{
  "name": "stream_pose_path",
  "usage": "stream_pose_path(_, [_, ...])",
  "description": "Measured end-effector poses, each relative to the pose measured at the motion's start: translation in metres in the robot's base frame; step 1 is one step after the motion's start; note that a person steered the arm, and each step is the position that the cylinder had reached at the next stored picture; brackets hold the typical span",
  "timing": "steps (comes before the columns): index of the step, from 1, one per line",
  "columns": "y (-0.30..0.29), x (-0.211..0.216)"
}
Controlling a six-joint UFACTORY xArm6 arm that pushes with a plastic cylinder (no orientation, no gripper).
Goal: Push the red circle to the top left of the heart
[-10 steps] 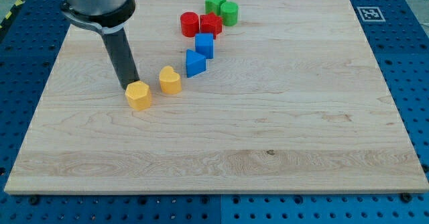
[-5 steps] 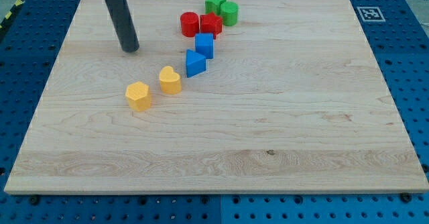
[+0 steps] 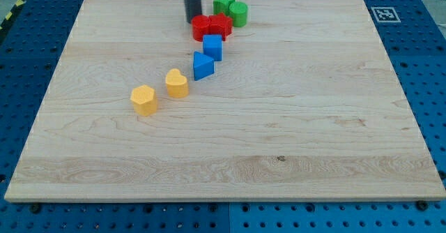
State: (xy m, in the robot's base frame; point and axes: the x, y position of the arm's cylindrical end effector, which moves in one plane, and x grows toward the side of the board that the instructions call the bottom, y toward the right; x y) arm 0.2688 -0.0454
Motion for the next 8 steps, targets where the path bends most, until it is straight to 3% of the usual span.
stream_pose_path(3, [0.047, 0.013])
stream_pose_path(8, [-0.065, 0.036])
